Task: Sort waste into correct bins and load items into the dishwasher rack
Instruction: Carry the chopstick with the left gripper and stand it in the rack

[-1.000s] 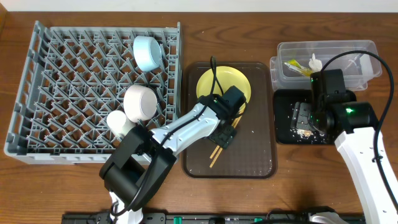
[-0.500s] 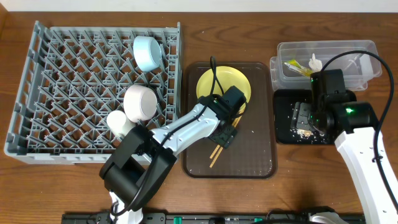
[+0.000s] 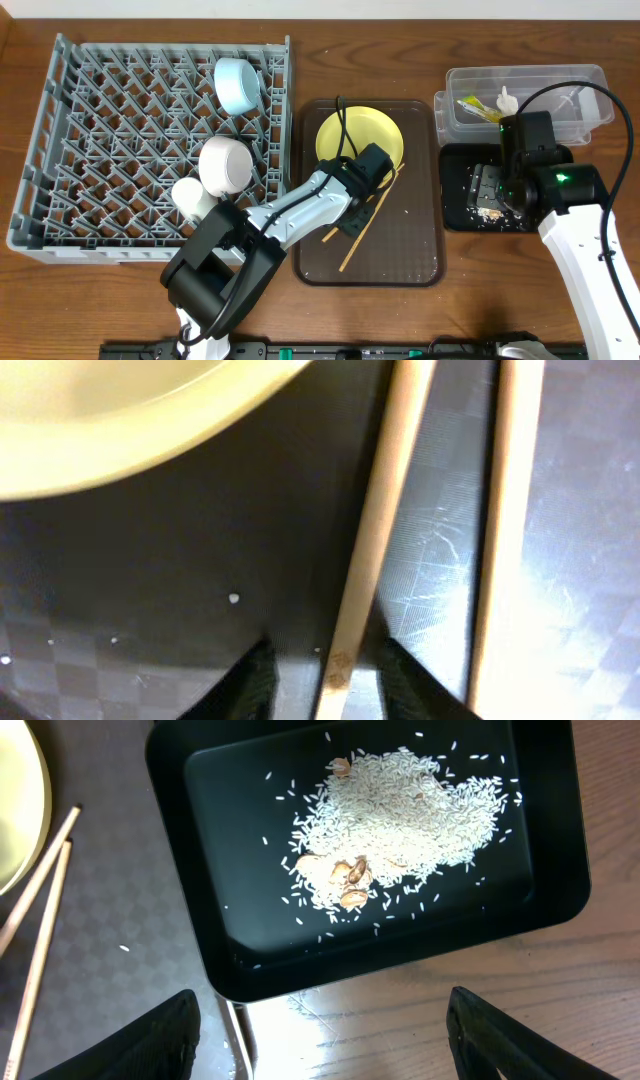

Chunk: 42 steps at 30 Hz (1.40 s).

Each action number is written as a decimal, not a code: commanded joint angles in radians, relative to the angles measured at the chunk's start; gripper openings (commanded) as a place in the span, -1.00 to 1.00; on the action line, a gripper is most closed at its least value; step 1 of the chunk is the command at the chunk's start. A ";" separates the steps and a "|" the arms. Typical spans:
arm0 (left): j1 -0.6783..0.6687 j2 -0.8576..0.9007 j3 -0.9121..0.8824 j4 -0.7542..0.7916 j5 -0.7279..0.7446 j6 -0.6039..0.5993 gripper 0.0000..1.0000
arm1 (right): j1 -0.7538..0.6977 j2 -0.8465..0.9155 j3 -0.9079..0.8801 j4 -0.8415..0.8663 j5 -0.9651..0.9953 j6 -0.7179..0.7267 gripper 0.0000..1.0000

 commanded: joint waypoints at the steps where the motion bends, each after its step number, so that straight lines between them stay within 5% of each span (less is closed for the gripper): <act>1: -0.002 0.024 -0.023 -0.003 -0.001 -0.002 -0.37 | -0.012 -0.006 0.019 0.002 0.013 0.011 0.54; 14: -0.002 0.024 -0.023 -0.011 0.055 -0.001 -0.82 | -0.012 -0.006 0.019 0.002 0.014 0.011 0.54; 24: -0.002 -0.018 0.012 -0.113 0.054 0.050 -0.87 | -0.012 -0.006 0.019 0.002 0.013 0.011 0.54; 35: 0.002 -0.269 0.016 -0.117 0.049 0.053 -0.88 | -0.012 -0.006 0.019 0.002 0.014 0.011 0.54; 42: 0.099 -0.386 0.015 -0.121 -0.091 0.048 -0.88 | -0.012 -0.006 0.019 0.002 0.014 0.011 0.54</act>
